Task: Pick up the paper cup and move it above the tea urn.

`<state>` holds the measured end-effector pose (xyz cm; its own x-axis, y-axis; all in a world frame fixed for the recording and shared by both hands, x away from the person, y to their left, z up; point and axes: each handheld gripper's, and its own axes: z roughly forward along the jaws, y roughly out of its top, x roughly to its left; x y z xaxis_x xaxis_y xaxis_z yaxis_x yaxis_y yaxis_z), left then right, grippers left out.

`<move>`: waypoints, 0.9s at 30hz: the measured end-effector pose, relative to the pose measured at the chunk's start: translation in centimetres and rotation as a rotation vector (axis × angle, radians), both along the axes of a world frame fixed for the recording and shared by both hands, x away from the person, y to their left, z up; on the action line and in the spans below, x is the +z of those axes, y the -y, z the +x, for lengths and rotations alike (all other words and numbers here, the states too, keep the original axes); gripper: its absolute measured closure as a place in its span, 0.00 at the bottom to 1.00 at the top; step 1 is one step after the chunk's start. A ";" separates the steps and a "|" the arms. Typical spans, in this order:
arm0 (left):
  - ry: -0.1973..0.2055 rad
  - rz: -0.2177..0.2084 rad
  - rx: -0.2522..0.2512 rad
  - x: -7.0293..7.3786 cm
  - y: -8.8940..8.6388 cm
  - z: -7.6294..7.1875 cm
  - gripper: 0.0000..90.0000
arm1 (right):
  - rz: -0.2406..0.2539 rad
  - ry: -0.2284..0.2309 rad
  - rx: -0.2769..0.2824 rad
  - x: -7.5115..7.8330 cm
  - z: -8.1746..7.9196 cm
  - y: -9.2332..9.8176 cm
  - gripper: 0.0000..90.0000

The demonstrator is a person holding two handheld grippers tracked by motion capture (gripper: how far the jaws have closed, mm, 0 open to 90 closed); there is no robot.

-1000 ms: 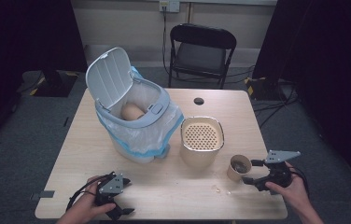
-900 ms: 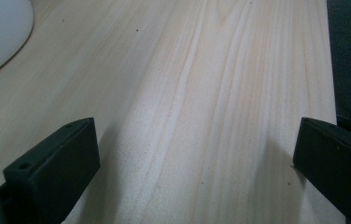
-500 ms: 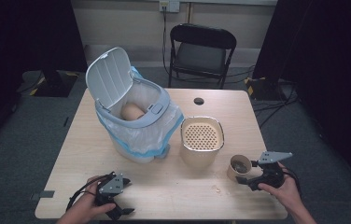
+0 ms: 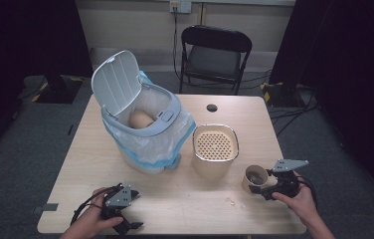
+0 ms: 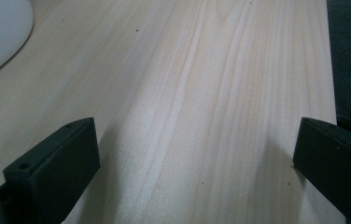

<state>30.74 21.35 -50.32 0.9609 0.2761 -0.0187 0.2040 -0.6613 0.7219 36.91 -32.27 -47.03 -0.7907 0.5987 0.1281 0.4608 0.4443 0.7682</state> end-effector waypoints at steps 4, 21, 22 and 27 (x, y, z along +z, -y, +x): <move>0.000 0.000 0.000 0.0 0.0 0.0 0.00 | 0.019 -0.004 0.004 -0.3 0.1 0.0 0.20; 0.000 0.000 0.000 0.0 0.0 0.0 0.00 | 0.034 -0.013 0.016 -0.7 0.5 -0.7 0.24; 0.000 -0.001 0.000 0.0 0.0 0.0 0.00 | 0.042 -0.015 0.020 -0.7 0.5 -0.7 0.26; 0.000 -0.001 0.001 0.0 0.0 0.0 0.00 | 0.021 0.002 0.024 -0.4 0.4 -0.9 0.28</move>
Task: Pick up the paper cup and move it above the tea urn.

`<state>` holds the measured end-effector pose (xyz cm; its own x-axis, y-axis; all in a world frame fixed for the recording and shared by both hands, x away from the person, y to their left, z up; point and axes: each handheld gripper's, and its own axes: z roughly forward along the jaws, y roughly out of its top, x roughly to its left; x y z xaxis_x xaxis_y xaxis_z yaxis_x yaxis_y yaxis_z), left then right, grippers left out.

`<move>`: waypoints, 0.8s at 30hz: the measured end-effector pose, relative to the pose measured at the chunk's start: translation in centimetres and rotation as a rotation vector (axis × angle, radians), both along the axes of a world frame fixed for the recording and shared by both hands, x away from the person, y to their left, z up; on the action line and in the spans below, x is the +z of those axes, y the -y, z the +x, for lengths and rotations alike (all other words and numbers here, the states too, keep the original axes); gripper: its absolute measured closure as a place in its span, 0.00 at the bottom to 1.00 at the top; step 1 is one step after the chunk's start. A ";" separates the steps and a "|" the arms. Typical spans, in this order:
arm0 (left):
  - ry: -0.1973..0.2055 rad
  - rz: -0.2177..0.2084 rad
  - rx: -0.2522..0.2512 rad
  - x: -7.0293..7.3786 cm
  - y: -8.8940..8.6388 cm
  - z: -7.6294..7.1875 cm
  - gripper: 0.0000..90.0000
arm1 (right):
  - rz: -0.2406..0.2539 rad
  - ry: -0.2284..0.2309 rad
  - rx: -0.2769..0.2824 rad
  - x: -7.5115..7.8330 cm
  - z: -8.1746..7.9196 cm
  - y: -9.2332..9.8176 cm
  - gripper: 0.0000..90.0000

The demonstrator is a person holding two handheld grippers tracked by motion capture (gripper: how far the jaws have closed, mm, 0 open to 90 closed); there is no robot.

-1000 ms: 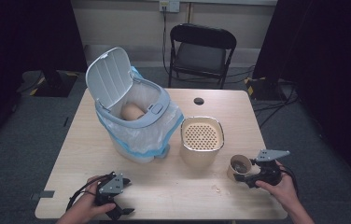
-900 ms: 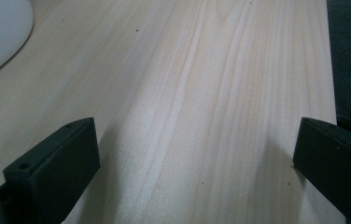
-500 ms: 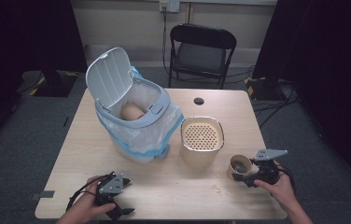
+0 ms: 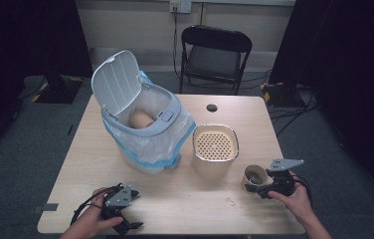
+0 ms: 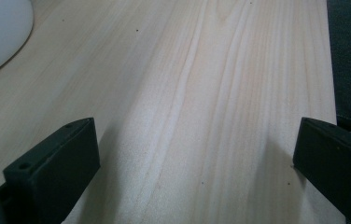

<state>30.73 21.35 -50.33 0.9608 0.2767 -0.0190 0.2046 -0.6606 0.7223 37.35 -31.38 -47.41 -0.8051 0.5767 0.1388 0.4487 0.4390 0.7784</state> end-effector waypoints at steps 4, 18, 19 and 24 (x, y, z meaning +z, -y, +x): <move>0.000 0.001 0.000 0.0 0.0 0.0 0.00 | 0.000 0.000 -0.008 0.1 0.1 0.2 0.29; -0.001 0.001 0.000 0.0 0.0 0.0 0.00 | -0.053 0.014 -0.025 1.6 0.9 0.4 0.30; -0.001 0.000 0.000 0.0 0.0 0.0 0.00 | -0.055 0.017 -0.027 1.9 1.1 0.4 0.30; 0.000 0.001 0.000 0.0 0.0 0.0 0.00 | -0.053 0.018 -0.027 2.7 1.5 0.4 0.30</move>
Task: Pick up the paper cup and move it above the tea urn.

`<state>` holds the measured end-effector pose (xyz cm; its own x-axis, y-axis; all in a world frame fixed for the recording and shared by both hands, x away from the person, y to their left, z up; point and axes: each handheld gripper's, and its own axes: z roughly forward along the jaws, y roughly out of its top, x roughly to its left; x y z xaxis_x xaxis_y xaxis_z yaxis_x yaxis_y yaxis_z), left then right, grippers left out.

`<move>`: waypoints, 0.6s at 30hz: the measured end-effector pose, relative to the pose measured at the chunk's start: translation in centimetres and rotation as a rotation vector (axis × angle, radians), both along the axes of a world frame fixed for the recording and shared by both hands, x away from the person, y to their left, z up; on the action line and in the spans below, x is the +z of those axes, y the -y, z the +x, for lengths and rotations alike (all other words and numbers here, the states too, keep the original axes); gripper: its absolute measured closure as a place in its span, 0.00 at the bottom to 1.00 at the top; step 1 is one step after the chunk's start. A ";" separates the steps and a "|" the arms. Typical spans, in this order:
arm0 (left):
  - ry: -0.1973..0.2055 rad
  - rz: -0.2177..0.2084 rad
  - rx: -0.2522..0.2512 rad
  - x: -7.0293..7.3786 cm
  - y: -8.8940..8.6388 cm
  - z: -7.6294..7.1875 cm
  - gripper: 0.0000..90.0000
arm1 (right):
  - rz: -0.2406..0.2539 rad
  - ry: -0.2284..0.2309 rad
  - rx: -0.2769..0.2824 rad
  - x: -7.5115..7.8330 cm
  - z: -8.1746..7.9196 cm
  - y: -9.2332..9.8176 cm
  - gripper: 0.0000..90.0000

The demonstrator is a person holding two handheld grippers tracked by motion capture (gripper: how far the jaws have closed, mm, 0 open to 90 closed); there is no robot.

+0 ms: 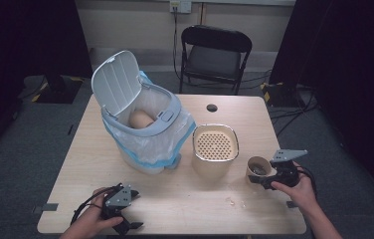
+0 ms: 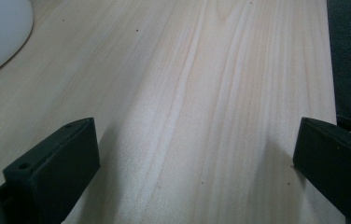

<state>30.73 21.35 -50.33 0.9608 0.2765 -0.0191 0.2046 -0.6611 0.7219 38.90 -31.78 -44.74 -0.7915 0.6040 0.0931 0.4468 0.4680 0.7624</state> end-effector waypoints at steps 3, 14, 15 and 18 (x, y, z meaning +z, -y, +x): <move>0.000 0.000 0.000 0.0 0.0 0.0 0.00 | -0.009 0.005 -0.005 0.5 0.4 0.1 0.30; 0.000 0.000 0.001 0.0 0.0 0.0 0.00 | -0.010 0.010 -0.016 1.4 1.7 0.2 0.30; 0.000 0.000 0.001 0.0 0.0 0.0 0.00 | -0.010 0.013 -0.019 1.5 1.8 0.2 0.30; 0.000 0.000 0.000 0.0 0.0 0.0 0.00 | -0.010 0.015 -0.023 1.9 2.2 0.2 0.30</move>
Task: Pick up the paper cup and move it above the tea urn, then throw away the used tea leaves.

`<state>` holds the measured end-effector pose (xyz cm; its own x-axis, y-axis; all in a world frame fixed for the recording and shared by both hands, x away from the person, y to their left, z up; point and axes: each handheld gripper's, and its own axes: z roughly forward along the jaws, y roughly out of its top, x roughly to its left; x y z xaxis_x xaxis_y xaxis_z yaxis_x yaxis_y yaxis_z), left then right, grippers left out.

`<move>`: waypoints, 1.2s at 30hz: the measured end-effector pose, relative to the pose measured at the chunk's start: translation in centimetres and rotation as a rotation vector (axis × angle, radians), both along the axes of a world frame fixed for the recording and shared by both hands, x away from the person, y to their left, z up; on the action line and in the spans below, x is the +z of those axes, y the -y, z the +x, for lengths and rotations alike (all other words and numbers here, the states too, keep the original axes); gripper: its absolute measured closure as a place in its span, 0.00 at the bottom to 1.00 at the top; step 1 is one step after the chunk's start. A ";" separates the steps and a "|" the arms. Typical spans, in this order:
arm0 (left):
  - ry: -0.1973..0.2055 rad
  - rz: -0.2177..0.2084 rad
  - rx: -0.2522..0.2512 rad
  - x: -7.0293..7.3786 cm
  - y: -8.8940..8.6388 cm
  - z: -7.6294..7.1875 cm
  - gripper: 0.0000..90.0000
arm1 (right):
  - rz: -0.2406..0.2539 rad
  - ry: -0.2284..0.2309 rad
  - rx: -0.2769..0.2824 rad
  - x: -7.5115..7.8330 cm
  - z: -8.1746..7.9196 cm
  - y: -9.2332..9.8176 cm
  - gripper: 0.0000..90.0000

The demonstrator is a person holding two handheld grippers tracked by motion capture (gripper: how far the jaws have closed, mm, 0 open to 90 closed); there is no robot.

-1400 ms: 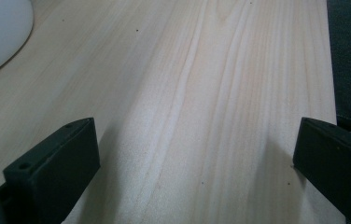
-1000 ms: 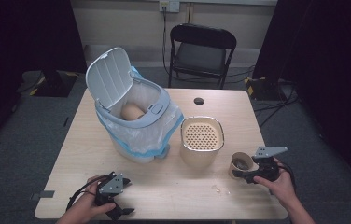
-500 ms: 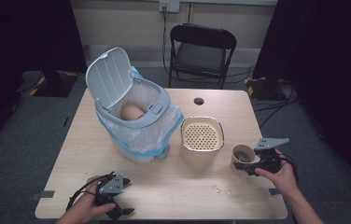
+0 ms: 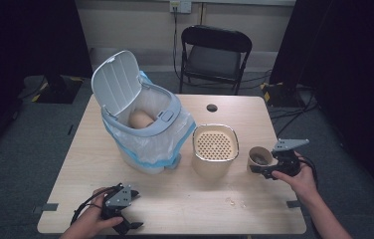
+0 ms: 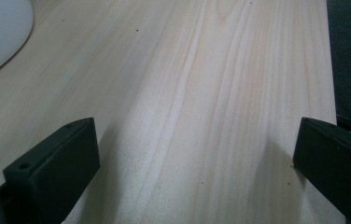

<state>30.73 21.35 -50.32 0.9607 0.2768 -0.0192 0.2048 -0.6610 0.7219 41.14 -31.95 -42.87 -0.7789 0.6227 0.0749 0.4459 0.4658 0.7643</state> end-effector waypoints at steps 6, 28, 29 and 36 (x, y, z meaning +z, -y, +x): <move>0.000 0.000 0.000 0.0 0.0 0.0 0.00 | -0.001 0.003 -0.003 0.6 0.7 -0.2 0.30; -0.002 0.003 -0.003 0.0 0.0 0.0 0.00 | -0.027 0.030 -0.015 3.0 4.7 -1.4 0.31; -0.002 0.004 -0.003 0.0 0.0 0.0 0.00 | -0.021 0.029 -0.016 3.0 4.9 -1.4 0.31; -0.002 0.004 -0.003 0.0 0.0 0.0 0.00 | -0.018 0.032 -0.026 3.5 6.1 -1.4 0.31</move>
<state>30.74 21.35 -50.30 0.9616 0.2739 -0.0199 0.2041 -0.6643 0.7190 47.22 -30.50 -39.39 -0.7644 0.6436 0.0388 0.4334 0.4683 0.7700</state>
